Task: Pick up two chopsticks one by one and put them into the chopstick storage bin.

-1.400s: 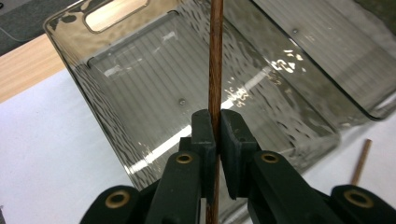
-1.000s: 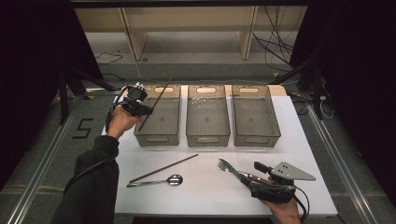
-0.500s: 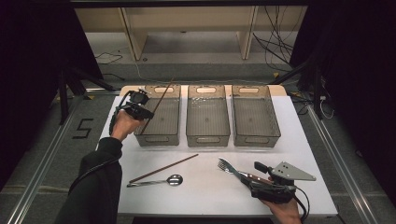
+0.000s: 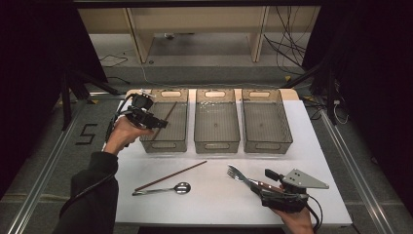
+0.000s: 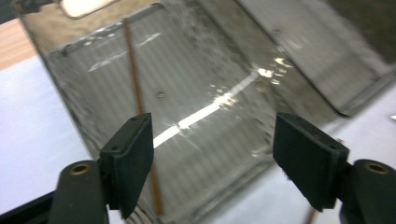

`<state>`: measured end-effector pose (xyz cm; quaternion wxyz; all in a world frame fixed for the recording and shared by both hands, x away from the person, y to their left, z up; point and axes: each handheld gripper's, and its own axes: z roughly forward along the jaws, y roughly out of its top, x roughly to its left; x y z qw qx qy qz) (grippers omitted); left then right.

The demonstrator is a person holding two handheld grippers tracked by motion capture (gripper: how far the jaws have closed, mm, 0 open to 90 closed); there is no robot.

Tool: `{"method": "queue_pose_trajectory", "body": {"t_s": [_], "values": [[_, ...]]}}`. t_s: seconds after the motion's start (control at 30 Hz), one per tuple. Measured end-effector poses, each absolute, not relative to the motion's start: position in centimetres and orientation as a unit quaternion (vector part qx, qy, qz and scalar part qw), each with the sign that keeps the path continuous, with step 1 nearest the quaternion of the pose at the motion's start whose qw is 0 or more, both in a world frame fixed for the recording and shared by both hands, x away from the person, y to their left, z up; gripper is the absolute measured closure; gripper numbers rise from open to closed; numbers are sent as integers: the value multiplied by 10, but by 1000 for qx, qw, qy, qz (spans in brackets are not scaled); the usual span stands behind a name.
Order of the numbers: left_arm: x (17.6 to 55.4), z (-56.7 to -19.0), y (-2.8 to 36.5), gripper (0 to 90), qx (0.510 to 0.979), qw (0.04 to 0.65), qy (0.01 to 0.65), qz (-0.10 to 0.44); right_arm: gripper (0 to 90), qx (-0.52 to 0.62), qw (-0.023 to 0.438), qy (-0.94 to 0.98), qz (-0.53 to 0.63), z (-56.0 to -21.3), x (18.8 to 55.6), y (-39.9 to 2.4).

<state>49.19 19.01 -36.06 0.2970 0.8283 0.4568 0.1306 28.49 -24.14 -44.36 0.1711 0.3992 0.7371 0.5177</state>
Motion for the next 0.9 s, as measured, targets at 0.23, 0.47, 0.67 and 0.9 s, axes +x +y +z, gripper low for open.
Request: {"method": "queue_pose_trajectory", "body": {"t_s": [0.23, 0.47, 0.67, 0.9], "values": [[463, -361, 190, 230, 838, 318, 429, 114, 281, 399, 172, 737, 518, -443, 285, -242], [435, -368, 192, 209, 847, 327, 406, 105, 281, 399, 171, 737, 519, -443, 284, -242], [415, -387, 185, 208, 870, 290, 385, 106, 281, 397, 172, 737, 519, -443, 284, -241], [406, -404, 178, 201, 889, 254, 371, 93, 281, 396, 172, 740, 517, -443, 284, -240]]}}
